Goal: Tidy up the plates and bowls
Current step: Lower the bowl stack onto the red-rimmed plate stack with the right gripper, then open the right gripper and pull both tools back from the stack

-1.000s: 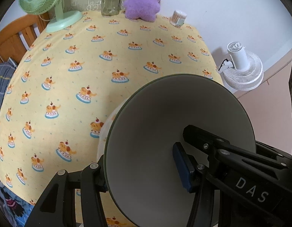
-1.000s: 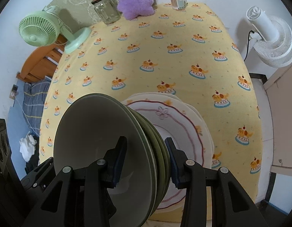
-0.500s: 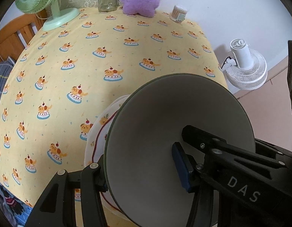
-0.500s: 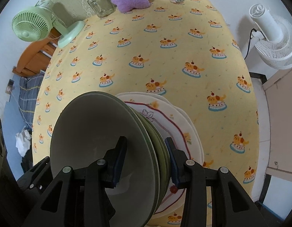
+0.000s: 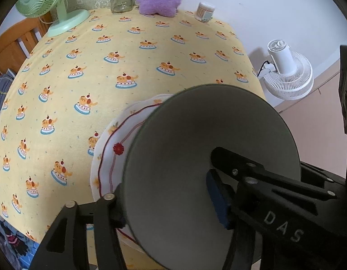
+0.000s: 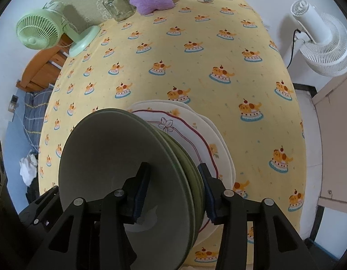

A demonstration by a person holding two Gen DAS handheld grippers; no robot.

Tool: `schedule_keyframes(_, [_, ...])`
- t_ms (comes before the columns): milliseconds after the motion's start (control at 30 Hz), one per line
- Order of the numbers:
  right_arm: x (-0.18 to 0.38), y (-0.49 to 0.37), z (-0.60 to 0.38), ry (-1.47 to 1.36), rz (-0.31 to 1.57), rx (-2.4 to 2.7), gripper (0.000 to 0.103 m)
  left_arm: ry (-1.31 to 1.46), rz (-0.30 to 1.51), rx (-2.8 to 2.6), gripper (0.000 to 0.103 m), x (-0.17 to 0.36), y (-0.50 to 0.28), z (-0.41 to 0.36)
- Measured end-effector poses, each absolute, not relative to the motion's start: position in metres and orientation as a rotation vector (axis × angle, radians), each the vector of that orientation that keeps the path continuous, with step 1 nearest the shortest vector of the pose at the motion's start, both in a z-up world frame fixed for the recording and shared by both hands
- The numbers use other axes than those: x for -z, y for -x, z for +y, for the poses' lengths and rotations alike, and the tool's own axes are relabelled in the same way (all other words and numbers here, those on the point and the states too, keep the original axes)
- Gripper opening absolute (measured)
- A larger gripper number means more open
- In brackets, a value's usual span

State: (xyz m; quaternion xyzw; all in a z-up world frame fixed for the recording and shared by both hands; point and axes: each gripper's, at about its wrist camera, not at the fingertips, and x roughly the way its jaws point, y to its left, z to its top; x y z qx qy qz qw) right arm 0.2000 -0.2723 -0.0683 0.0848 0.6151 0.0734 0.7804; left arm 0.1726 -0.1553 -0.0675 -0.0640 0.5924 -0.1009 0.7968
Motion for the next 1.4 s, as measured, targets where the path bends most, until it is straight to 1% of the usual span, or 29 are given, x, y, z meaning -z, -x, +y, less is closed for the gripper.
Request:
schedule_keyframes(33, [0.068,-0.2,-0.271,-0.174,1.323,-0.159,0.048,0.131,1.271,0.209,0.064,0.067,-0.172,-0.156])
schedule_keyframes(67, [0.068,-0.199,-0.271,-0.169,1.317,-0.16,0.048,0.125,1.271,0.202,0.068,0.067,-0.172,-0.157])
schedule_keyframes(100, [0.068,-0.198,-0.272,-0.169,1.313,-0.166,0.049,0.123,1.272,0.201,0.077,0.067,-0.171,-0.157])
schedule_keyframes(167, [0.067,-0.196,-0.272,-0.178,1.301,-0.18,0.06,0.112,1.259,0.193,0.082,0.065,-0.169,-0.156])
schedule_keyframes(200, [0.064,-0.194,-0.271,-0.176,1.284,-0.179,0.068,0.109,1.254,0.192,0.084,0.064,-0.168,-0.155])
schedule_keyframes(233, [0.062,-0.193,-0.271,-0.172,1.269,-0.175,0.072,0.106,1.249,0.187,0.086,0.062,-0.167,-0.154])
schedule_keyframes(300, [0.057,-0.191,-0.27,-0.163,1.244,-0.161,0.074,0.101,1.234,0.17,0.092,0.058,-0.166,-0.149])
schedule_keyframes(700, [0.013,-0.166,-0.259,-0.146,1.056,0.0,0.074,0.075,1.071,0.175,0.092,0.019,-0.152,-0.106])
schedule_keyframes(933, [-0.004,-0.141,-0.23,-0.155,0.962,0.112,0.075,0.02,0.98,0.188,0.092,0.0,-0.141,-0.061])
schedule_keyframes(1067, [-0.017,-0.123,-0.207,-0.104,0.877,0.179,0.075,0.005,0.916,0.202,0.092,-0.008,-0.131,-0.031])
schedule_keyframes(1133, [-0.022,-0.114,-0.196,-0.1,0.839,0.195,0.076,0.006,0.895,0.218,0.092,-0.01,-0.127,-0.018])
schedule_keyframes(1200, [-0.024,-0.104,-0.183,-0.105,0.807,0.191,0.08,0.001,0.876,0.22,0.092,-0.01,-0.123,-0.007])
schedule_keyframes(1400, [-0.017,-0.078,-0.147,-0.089,0.752,0.125,0.081,-0.026,0.788,0.156,0.092,-0.003,-0.1,0.022])
